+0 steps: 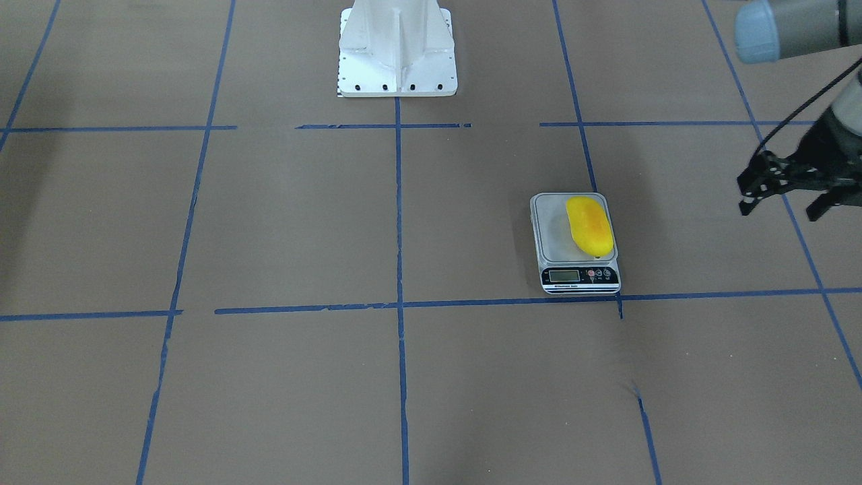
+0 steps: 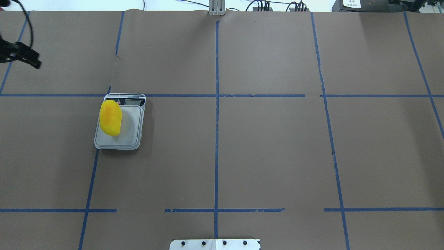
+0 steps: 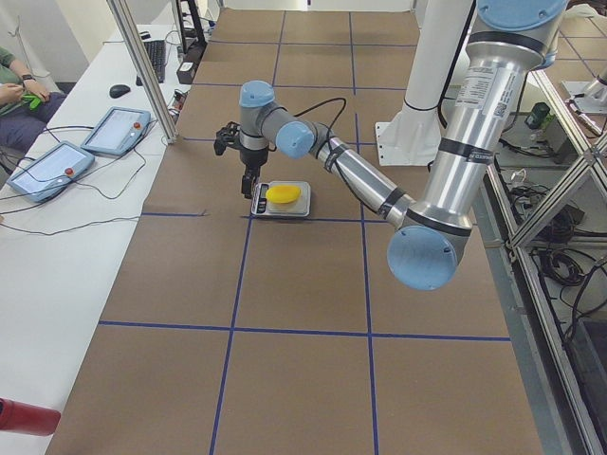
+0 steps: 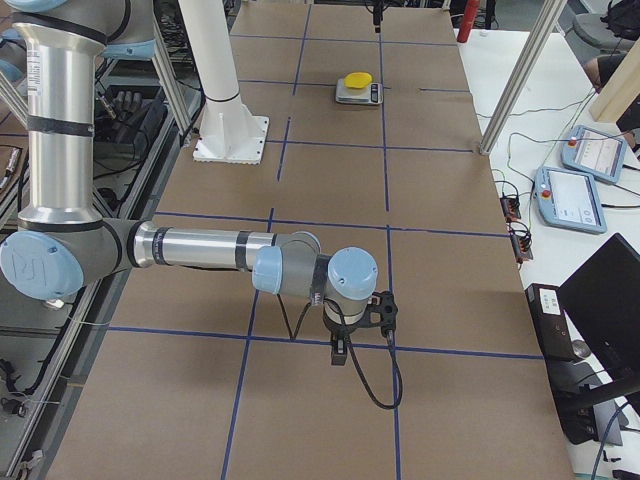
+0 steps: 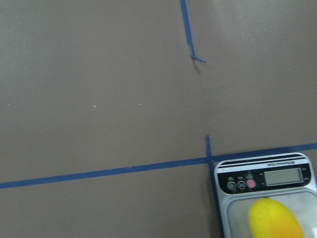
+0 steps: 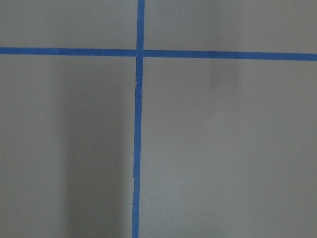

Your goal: Weigh mango

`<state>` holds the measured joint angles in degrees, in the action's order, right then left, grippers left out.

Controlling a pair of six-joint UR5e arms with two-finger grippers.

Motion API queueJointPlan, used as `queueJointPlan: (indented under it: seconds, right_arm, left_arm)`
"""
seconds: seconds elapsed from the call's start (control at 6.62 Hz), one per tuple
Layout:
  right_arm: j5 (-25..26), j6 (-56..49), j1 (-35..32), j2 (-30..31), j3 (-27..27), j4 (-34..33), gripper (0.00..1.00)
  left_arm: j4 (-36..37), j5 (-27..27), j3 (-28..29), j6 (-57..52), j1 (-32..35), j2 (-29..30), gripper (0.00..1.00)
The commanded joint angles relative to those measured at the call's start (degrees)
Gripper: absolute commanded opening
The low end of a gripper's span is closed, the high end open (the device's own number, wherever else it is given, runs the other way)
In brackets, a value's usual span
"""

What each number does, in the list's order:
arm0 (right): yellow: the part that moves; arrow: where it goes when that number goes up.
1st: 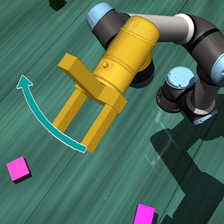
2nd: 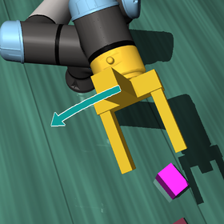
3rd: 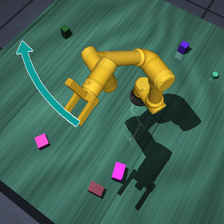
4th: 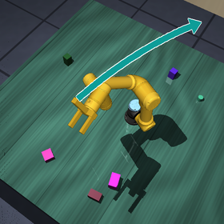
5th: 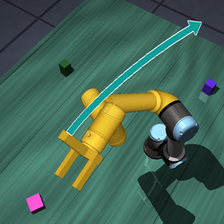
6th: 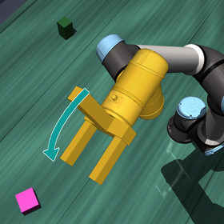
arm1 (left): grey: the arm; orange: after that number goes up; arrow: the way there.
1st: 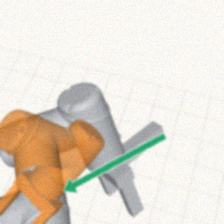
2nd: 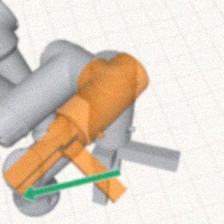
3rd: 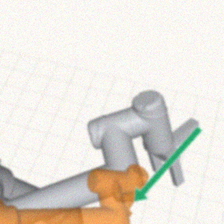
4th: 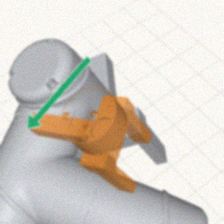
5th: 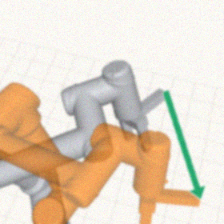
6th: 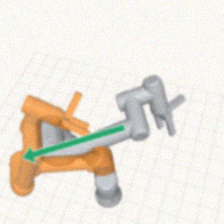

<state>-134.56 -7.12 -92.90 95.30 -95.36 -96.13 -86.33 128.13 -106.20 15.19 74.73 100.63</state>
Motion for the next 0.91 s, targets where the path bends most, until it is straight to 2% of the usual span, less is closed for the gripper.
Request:
queueJointPlan:
  seconds: [0.0, 0.3, 0.75]
  right_arm:
    - [0.0, 0.0, 0.0, 0.0, 0.0, 0.1, 1.00]
    - [0.0, 0.0, 0.0, 0.0, 0.0, 0.0, 1.00]
    - [0.0, 0.0, 0.0, 0.0, 0.0, 0.1, 1.00]
  left_arm:
    - [-0.2, 6.2, 11.0, -17.5, 10.7, -4.4, 1.00]
    - [-0.2, 7.0, 16.8, -19.8, 13.8, -4.5, 1.00]
    - [-0.2, 9.9, 18.2, -20.3, 14.1, -4.8, 1.00]
